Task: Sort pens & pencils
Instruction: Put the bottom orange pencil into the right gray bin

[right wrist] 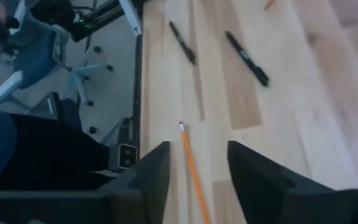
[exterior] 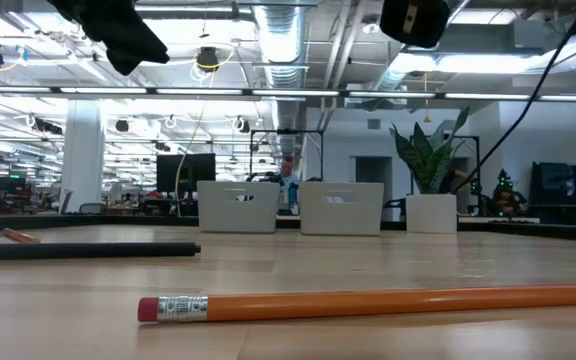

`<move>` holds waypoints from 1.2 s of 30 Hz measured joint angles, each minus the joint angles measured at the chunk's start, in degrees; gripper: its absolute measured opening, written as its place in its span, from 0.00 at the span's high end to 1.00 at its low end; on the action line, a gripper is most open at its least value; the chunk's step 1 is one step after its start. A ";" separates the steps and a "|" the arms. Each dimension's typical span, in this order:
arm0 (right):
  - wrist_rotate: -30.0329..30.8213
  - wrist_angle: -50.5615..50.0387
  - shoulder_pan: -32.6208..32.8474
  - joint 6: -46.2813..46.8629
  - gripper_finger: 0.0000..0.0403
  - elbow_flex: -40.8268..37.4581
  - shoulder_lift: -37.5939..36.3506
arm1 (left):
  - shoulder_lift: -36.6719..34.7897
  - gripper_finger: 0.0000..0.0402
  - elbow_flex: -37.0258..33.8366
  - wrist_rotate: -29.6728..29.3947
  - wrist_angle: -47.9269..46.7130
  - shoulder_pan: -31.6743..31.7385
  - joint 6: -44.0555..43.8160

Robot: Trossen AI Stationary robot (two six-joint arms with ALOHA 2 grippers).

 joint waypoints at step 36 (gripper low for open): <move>-3.20 0.05 9.63 -2.80 0.39 7.10 30.92 | 2.02 0.82 0.05 -6.29 -6.13 0.03 1.27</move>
